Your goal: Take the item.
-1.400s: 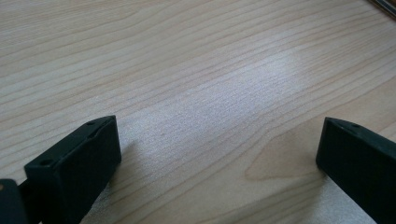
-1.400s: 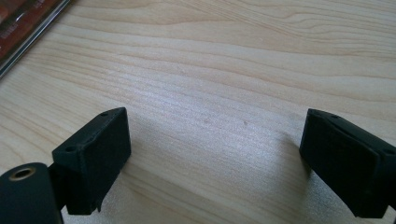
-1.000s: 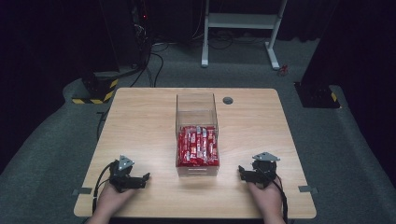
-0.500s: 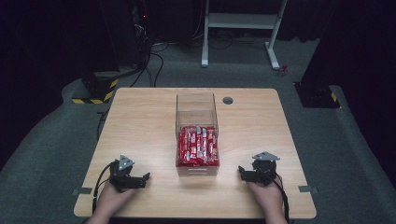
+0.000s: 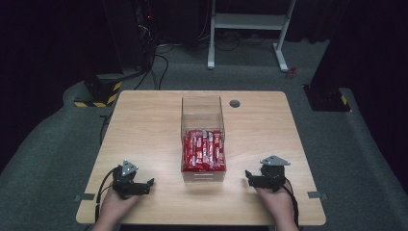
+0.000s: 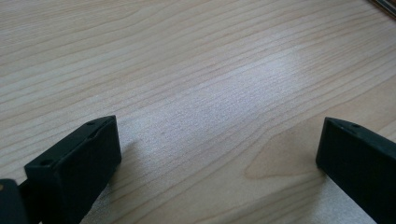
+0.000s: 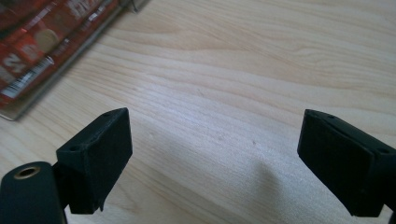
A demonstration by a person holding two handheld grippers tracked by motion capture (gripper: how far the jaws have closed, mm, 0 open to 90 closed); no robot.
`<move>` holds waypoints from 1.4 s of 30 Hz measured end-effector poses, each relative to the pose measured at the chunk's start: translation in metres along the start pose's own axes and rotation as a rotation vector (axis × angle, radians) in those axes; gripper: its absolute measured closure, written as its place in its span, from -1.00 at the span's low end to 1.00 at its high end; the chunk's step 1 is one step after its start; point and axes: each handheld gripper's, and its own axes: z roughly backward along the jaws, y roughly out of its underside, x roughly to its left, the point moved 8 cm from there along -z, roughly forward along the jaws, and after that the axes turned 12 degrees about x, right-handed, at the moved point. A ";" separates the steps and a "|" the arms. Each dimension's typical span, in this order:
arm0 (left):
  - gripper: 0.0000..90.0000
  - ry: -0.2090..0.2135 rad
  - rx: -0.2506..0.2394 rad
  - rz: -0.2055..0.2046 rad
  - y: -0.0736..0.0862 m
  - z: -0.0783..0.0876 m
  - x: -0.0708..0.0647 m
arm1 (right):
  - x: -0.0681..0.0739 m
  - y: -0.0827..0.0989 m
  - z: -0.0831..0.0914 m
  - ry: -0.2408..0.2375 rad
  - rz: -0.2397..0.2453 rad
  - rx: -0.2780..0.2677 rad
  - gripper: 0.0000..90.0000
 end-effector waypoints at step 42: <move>-0.99 0.001 0.000 -0.001 0.001 0.001 0.000 | 0.038 -0.031 0.029 -0.041 0.074 -0.120 -0.72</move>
